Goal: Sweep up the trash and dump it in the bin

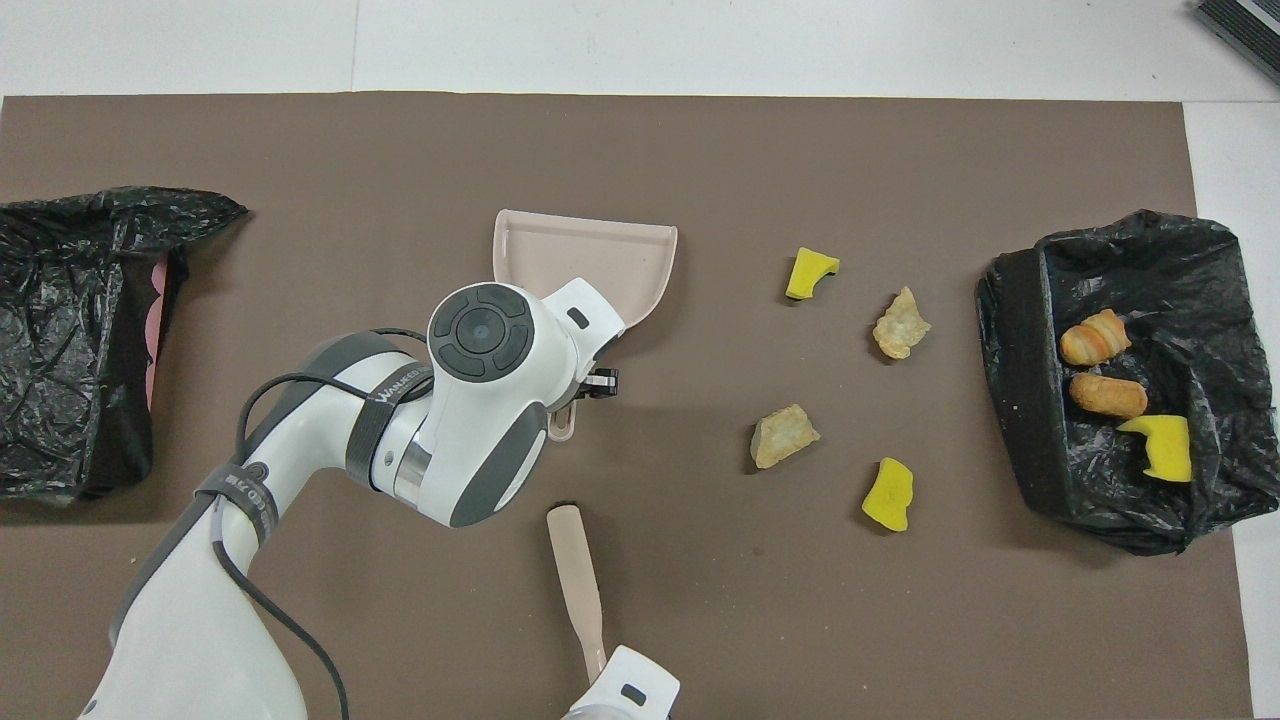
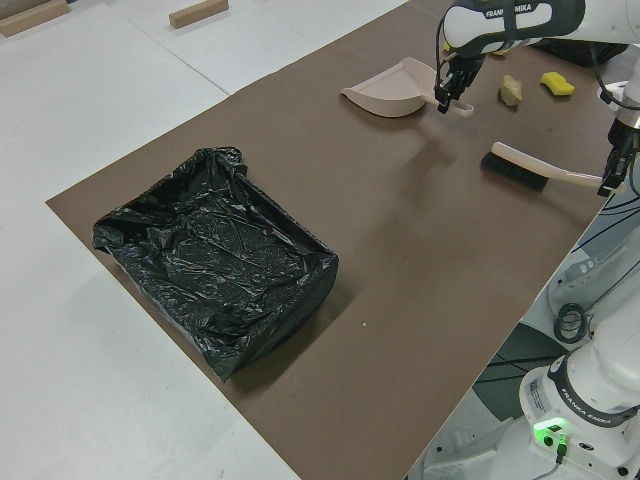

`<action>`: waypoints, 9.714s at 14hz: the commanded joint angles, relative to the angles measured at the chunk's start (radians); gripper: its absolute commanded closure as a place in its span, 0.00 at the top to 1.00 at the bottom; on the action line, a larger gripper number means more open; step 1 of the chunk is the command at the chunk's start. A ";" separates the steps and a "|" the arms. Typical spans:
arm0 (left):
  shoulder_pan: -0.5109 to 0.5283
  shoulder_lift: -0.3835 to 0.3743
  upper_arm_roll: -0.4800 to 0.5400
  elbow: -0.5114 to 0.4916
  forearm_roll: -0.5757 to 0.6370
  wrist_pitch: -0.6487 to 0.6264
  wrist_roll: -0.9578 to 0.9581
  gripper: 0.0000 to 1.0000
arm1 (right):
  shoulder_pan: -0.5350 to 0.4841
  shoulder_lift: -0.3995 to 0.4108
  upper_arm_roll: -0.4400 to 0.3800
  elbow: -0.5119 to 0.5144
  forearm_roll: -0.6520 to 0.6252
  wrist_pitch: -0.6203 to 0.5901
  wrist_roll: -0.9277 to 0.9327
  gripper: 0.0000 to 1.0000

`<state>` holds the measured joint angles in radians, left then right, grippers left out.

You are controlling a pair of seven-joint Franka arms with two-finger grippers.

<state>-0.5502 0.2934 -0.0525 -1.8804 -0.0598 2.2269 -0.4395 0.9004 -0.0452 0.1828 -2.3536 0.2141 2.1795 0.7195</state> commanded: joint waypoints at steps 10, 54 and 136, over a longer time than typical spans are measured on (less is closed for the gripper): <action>0.047 -0.051 0.029 0.030 0.057 -0.154 0.517 0.00 | -0.248 -0.260 -0.013 -0.004 -0.027 -0.337 0.230 0.00; -0.073 -0.207 0.025 -0.256 0.210 -0.009 1.248 0.00 | -0.411 -0.118 -0.011 0.124 -0.019 -0.406 -0.390 0.00; 0.536 -0.174 0.037 0.248 -0.064 -0.556 1.810 0.00 | -0.157 -0.064 0.014 0.128 0.085 -0.258 0.113 0.00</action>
<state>-0.0809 0.1121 -0.0126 -1.6611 -0.1114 1.7105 1.2708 0.7267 -0.0829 0.1995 -2.1652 0.2572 1.8678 0.8212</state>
